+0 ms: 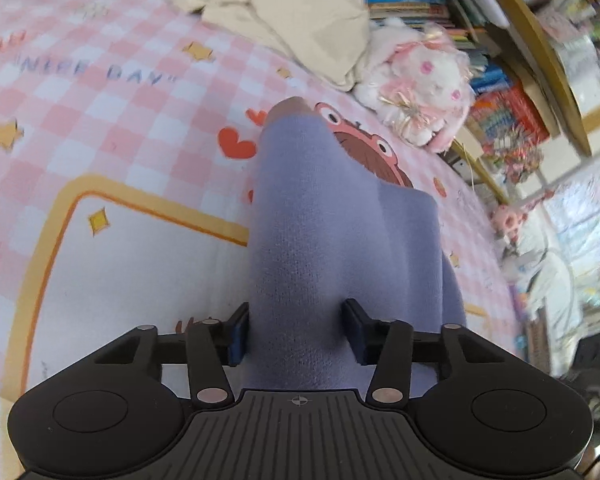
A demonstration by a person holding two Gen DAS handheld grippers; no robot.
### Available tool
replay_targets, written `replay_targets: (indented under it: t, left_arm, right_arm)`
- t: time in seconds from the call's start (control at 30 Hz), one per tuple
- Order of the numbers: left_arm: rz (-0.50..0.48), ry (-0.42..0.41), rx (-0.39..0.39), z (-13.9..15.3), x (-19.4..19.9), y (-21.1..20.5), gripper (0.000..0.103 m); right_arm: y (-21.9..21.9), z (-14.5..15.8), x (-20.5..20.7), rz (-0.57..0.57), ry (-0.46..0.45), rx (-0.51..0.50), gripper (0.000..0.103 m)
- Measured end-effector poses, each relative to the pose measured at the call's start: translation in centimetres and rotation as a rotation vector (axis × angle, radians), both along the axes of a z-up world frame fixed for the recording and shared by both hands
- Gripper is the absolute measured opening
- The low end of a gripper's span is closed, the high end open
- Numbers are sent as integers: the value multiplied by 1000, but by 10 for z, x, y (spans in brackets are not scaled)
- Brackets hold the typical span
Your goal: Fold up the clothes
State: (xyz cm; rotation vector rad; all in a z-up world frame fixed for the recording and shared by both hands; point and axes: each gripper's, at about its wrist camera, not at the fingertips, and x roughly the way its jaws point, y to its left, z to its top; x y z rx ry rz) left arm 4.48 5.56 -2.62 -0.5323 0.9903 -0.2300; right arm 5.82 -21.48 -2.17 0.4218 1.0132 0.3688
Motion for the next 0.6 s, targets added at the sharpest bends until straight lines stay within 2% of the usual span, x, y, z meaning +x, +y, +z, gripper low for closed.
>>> replay_targets:
  t: [0.2,0.37,0.6]
  left_arm:
    - [-67,-140,143,39,-22,-27,40]
    - [-47,-200,127,56,-32,-26,40]
    - [-23,-194,106,60,-31,-13,40]
  right_arm:
    - [8,34,-23,66,-172,-87,26]
    - [6,55,-33,81,-248,-102,27]
    - [14,63,-30,106,-223,-89,27]
